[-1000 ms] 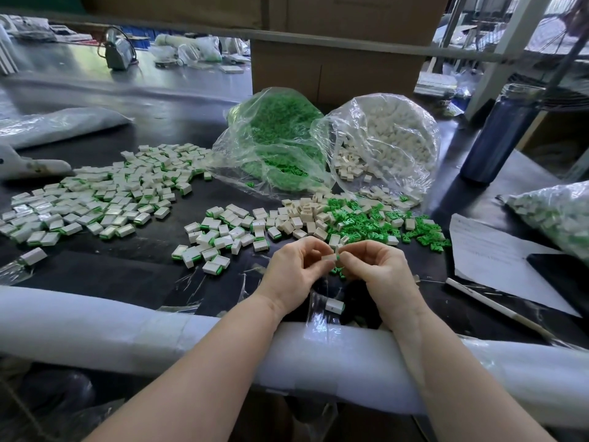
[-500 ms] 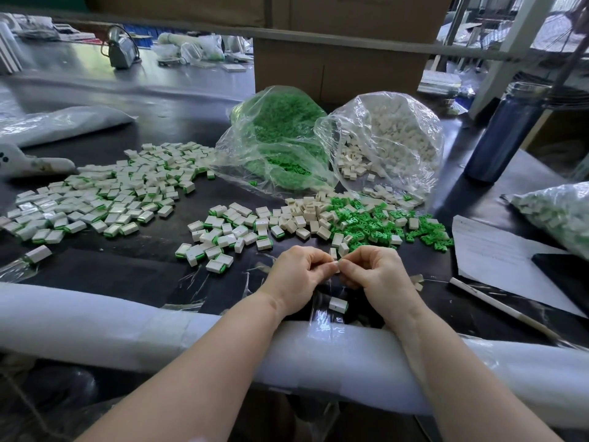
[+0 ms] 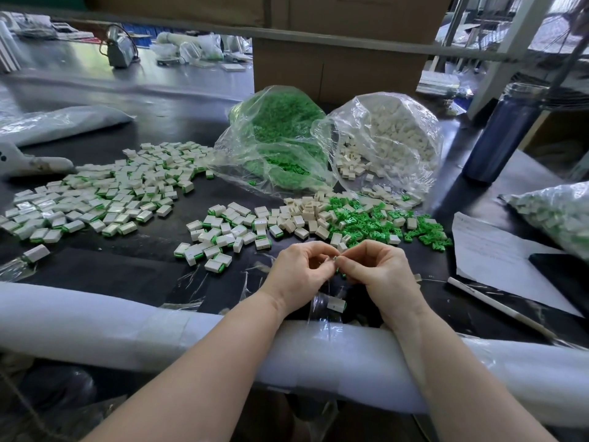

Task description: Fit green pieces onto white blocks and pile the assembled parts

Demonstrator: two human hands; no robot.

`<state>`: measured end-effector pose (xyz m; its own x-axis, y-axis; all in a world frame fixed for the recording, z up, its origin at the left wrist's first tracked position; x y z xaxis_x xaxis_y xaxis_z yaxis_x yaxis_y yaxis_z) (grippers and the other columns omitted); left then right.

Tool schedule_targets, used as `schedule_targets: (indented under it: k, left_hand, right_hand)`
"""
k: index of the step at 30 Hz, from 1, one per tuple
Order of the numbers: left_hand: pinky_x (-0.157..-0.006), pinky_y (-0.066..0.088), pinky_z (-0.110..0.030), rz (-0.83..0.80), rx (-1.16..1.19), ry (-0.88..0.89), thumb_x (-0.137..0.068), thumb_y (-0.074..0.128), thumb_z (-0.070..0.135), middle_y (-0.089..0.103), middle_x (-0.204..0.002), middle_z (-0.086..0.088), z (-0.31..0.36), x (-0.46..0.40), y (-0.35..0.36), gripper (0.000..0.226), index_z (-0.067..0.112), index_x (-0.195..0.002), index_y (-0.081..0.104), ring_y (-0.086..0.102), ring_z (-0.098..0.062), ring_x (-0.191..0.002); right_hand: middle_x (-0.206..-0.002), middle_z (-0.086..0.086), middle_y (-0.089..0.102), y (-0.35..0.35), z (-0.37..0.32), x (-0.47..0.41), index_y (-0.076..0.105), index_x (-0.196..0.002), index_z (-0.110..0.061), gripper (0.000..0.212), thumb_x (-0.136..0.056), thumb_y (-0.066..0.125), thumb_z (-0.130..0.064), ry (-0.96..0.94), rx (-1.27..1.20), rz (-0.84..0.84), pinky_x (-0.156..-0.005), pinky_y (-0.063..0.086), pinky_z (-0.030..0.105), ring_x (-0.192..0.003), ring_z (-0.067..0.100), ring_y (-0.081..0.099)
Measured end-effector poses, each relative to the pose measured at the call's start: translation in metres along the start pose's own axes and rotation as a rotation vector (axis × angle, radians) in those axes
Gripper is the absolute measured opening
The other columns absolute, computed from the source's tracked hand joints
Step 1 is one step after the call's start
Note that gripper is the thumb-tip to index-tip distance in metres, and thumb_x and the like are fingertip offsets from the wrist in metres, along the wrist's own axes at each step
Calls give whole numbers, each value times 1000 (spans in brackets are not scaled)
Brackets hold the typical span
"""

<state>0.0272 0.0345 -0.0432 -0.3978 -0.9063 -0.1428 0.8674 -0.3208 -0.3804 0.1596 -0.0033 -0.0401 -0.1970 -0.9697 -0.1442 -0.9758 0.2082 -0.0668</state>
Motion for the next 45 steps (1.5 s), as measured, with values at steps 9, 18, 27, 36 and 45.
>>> schedule_targets:
  k: [9, 18, 27, 36, 45]
  left_hand:
    - [-76, 51, -38, -35, 120, 9, -86, 58, 6, 62, -77, -6, 4, 0, 0, 21, 25, -81, 64, 55, -17, -71]
    - [-89, 47, -26, -78, 126, 54, -85, 61, 6, 41, -108, -1, 7, 0, 2, 21, 27, -83, 62, 50, -11, -87]
    - [-95, 44, -27, -136, 38, 85, -85, 57, 1, 39, -110, -4, 10, 2, 7, 21, 22, -87, 60, 48, -15, -98]
    - [-84, 31, 2, -124, 6, 129, -84, 55, 1, 37, -106, 1, 10, 2, 10, 31, 32, -82, 54, 42, 7, -91]
    - [-86, 32, -2, -120, -37, 131, -84, 55, 2, 37, -112, -2, 10, 2, 10, 24, 26, -89, 55, 43, -3, -95]
  right_hand:
    - [-69, -3, 68, -3, 0, -1, 69, -77, -17, 13, -85, 65, -8, 14, -29, 51, -58, 53, 22, -66, 9, 62]
    - [-71, 7, 64, 15, -5, 2, 71, -83, -14, 20, -89, 54, -22, 63, -12, -186, -63, 50, 21, -71, 18, 59]
    - [-58, 6, 63, 10, -1, 2, 71, -79, -1, 16, -86, 59, -9, 132, -150, -146, -55, 49, 19, -54, 11, 58]
    - [-53, 3, 62, 10, 2, 1, 72, -75, -3, 13, -80, 62, -9, 149, -230, -141, -49, 46, 17, -48, 9, 57]
    - [-49, 1, 60, 9, 2, 2, 70, -79, 2, 13, -84, 60, -4, 155, -212, -119, -47, 44, 15, -45, 6, 54]
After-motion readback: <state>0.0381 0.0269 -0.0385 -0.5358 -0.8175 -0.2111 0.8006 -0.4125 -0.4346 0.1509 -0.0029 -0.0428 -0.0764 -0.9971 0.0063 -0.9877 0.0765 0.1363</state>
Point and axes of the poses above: each hand's wrist, its own x-axis away from the middle knuckle, its own y-axis out of the palm, z = x × y, the point moved 4 cm from there along -x, towards the middle knuckle
